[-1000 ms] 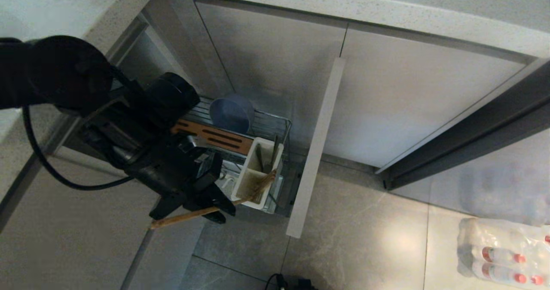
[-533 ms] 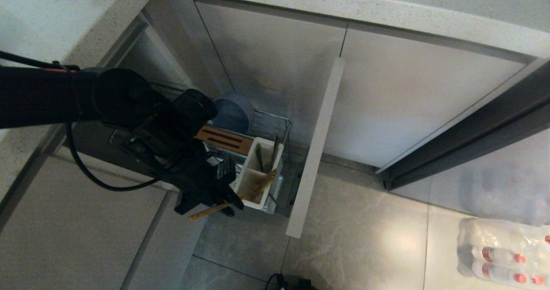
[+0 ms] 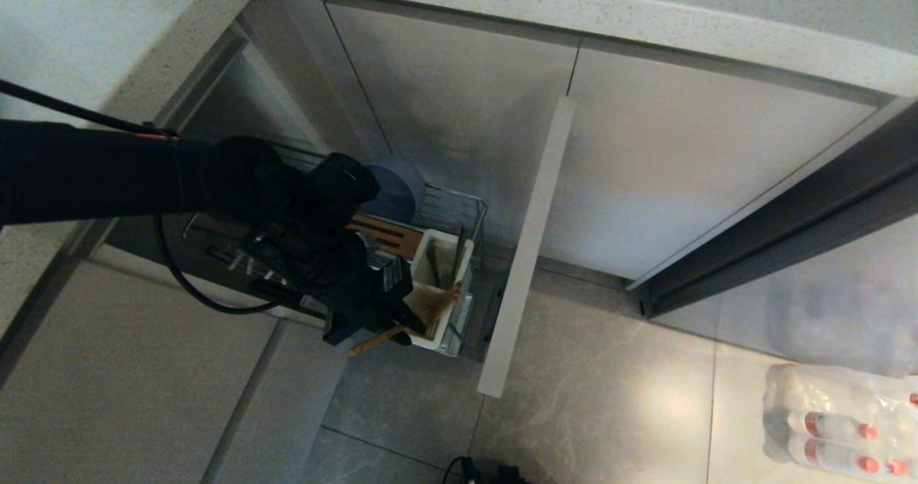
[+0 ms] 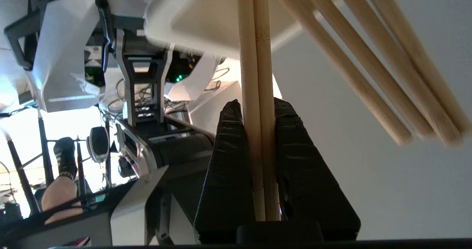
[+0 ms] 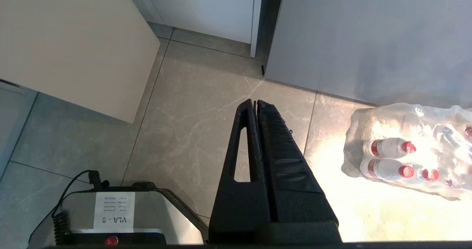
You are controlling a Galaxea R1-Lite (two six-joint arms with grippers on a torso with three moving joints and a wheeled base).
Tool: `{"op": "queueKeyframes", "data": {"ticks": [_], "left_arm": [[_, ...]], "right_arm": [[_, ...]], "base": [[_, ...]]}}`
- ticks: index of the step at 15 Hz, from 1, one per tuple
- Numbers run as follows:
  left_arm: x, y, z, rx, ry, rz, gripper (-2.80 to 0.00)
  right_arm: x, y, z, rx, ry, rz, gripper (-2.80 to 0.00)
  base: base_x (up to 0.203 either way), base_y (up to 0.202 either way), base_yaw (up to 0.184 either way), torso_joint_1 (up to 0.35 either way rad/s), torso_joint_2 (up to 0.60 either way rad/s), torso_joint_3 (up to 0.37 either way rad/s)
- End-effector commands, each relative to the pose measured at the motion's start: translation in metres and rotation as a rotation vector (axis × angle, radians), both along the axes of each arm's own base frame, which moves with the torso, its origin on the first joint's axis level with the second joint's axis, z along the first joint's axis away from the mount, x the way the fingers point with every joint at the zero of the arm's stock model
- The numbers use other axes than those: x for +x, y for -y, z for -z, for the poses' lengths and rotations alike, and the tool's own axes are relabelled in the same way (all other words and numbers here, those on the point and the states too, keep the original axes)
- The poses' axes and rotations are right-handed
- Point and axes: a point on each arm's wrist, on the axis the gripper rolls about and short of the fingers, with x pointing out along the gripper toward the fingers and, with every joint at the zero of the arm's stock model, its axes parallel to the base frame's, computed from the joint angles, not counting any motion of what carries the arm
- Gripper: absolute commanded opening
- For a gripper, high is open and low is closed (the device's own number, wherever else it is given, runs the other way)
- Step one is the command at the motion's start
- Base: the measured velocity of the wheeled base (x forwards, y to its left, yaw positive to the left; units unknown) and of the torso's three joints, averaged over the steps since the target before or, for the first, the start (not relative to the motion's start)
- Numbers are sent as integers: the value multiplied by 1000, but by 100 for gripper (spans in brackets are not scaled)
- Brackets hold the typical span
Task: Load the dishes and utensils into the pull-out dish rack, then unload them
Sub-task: Pick up the chopsticks and place it in the cupboard
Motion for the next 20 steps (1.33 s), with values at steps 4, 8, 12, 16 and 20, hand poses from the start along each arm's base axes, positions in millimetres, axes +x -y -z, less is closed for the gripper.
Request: {"op": "queueKeyframes", "data": {"ticks": [4,8,12,16,20], "left_arm": [[13,5,14,2,-12,-6,-280],[21,7,21,11,-24,-13,-280],[26,5,22,14,-22,-25,-280],[25,4,21,14,-18,-27,0],[24,3,17,22,-2,-34,0]], "right_arm": [[0,0,0,1,-1,0,-280],[0,0,0,0,-1,0,-280],[0,0,0,0,-1,0,-280],[0,0,0,0,0,0,-280],[0,0,0,0,0,0,-280]], "base": [[0,0,0,0,0,0],[0,0,0,0,0,0],[0,0,0,0,0,0],[0,0,0,0,0,0],[0,0,0,0,0,0]]}}
